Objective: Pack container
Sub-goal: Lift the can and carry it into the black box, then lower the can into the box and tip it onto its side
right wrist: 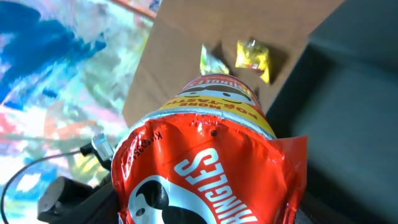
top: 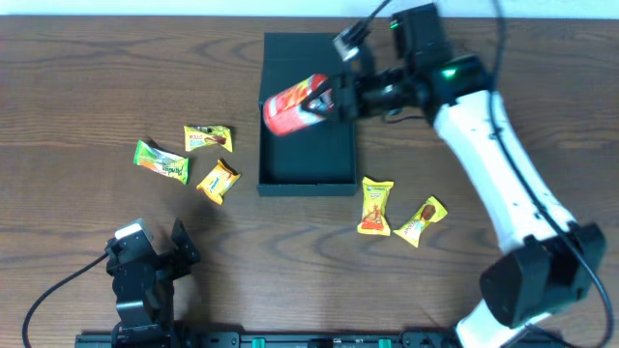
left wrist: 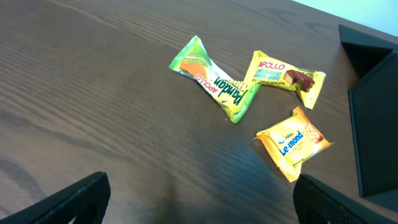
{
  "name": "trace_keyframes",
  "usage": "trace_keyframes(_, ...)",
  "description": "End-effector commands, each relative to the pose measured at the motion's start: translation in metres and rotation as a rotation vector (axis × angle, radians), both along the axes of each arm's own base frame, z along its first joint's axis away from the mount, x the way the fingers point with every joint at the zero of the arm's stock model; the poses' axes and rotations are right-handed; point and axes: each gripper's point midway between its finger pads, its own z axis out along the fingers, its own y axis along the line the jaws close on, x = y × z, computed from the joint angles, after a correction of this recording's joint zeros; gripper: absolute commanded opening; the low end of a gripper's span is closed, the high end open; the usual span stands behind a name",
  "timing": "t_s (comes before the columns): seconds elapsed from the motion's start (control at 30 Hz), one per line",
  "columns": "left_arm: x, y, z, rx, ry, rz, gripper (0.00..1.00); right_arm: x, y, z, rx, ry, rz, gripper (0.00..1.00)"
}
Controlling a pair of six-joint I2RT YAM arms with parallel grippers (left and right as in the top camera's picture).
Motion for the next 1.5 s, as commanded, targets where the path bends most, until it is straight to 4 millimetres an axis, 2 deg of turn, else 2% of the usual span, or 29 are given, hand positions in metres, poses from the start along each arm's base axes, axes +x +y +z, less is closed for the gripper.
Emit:
trace_keyframes(0.0,0.0,-0.001,-0.005,0.018,0.011,-0.013,0.95,-0.005,0.009,-0.045,0.005,0.136,0.02,0.58)
trace_keyframes(0.17,0.0,-0.001,-0.005,0.018,0.011,-0.013,0.95,0.008,0.004,-0.086,0.056,0.265,-0.013,0.59)
trace_keyframes(0.37,0.0,-0.001,-0.005,0.018,0.011,-0.013,0.95,0.016,0.011,-0.116,0.074,0.346,-0.022,0.59)
trace_keyframes(0.5,0.0,-0.001,-0.005,0.018,0.011,-0.013,0.95,0.025,0.013,-0.126,0.08,0.379,-0.057,0.6)
trace_keyframes(0.6,0.0,-0.001,-0.005,0.018,0.011,-0.013,0.95,0.033,0.01,-0.134,0.043,0.393,-0.118,0.64)
trace_keyframes(0.73,0.0,-0.001,-0.005,0.018,0.011,-0.013,0.95,0.033,0.01,-0.14,0.01,0.412,-0.148,0.73)
trace_keyframes(0.8,0.0,-0.001,-0.005,0.018,0.011,-0.013,0.95,0.031,0.009,-0.146,-0.022,0.425,-0.169,0.81)
trace_keyframes(0.9,0.0,-0.001,-0.005,0.018,0.011,-0.013,0.95,0.029,0.006,-0.151,-0.05,0.442,-0.183,0.86)
trace_keyframes(0.97,0.0,-0.001,-0.005,0.018,0.011,-0.013,0.95,0.027,0.004,-0.153,-0.066,0.452,-0.192,0.84)
trace_keyframes(1.13,0.0,-0.001,-0.005,0.018,0.011,-0.013,0.95,0.026,0.002,-0.156,-0.08,0.461,-0.199,0.8)
trace_keyframes(1.23,0.0,-0.001,-0.005,0.018,0.011,-0.013,0.95,0.025,0.009,-0.148,-0.046,0.442,-0.161,0.77)
trace_keyframes(1.37,0.0,-0.001,-0.005,0.018,0.011,-0.013,0.95,0.022,0.028,-0.114,0.043,0.301,-0.032,0.69)
trace_keyframes(1.47,0.0,-0.001,-0.005,0.018,0.011,-0.013,0.95,0.023,0.042,-0.085,0.037,0.142,0.021,0.62)
